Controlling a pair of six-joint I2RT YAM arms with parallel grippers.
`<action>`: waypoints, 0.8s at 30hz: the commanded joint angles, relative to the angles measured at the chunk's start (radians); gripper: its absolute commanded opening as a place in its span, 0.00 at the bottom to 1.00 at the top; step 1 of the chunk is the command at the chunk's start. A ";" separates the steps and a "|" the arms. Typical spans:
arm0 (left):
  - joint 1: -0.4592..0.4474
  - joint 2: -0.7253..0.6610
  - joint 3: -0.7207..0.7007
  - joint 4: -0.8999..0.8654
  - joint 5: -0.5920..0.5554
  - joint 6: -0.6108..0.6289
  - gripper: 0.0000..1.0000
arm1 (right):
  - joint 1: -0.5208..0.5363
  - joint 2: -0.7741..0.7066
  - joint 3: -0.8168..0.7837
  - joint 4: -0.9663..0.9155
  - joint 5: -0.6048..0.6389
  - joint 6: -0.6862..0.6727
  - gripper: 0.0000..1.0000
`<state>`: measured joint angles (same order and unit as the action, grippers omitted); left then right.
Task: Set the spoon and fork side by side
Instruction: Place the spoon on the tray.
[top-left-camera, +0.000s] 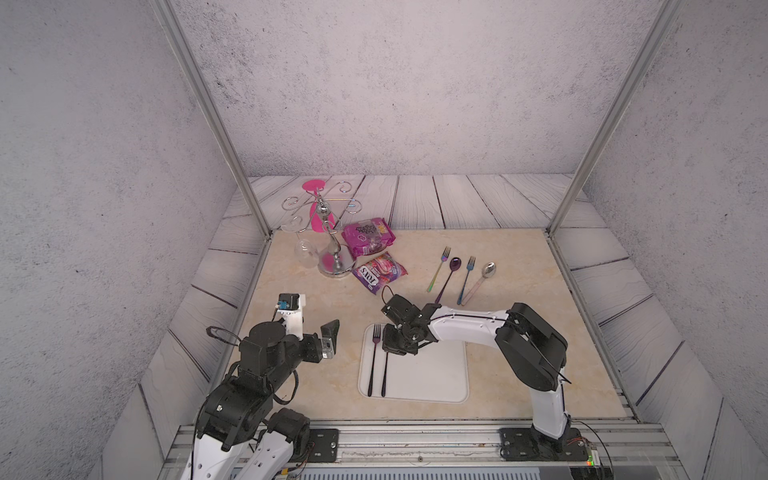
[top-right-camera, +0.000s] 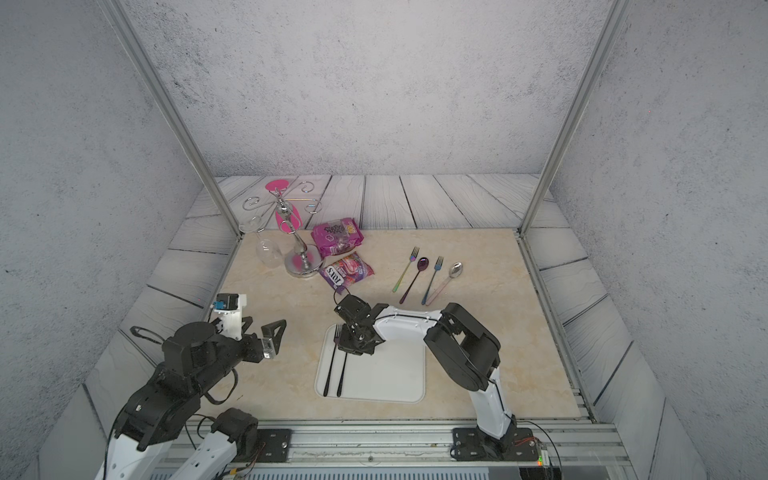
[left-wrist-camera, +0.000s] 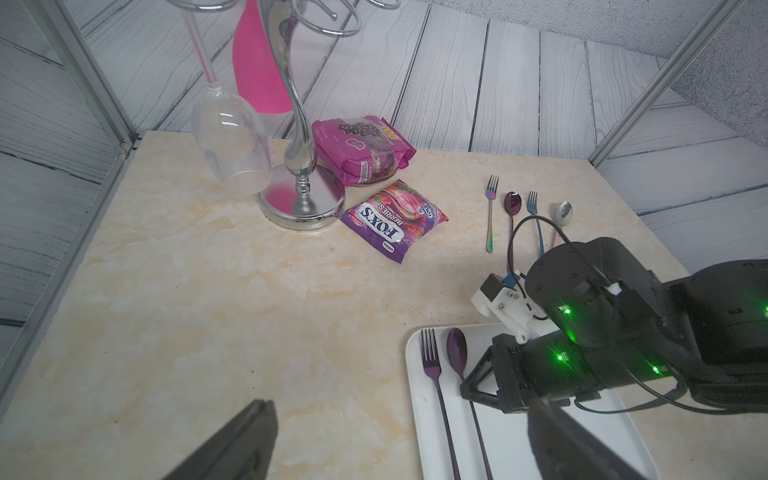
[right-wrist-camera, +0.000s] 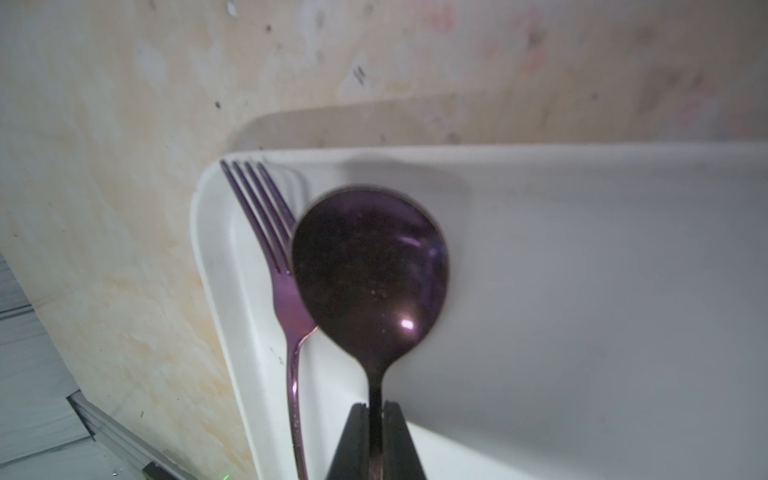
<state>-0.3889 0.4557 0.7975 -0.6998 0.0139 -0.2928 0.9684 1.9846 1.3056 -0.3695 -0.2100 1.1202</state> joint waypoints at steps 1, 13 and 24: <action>0.002 -0.009 -0.007 -0.004 -0.004 0.000 1.00 | 0.009 0.023 -0.012 -0.022 0.007 -0.001 0.19; 0.002 -0.009 -0.007 -0.003 -0.006 0.000 1.00 | 0.009 -0.005 -0.006 -0.024 0.007 -0.003 0.27; 0.002 0.015 -0.008 -0.004 -0.013 -0.010 1.00 | 0.003 -0.185 0.021 -0.194 0.150 -0.172 0.37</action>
<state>-0.3889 0.4599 0.7975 -0.7002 0.0105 -0.2955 0.9722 1.8874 1.3060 -0.4545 -0.1505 1.0420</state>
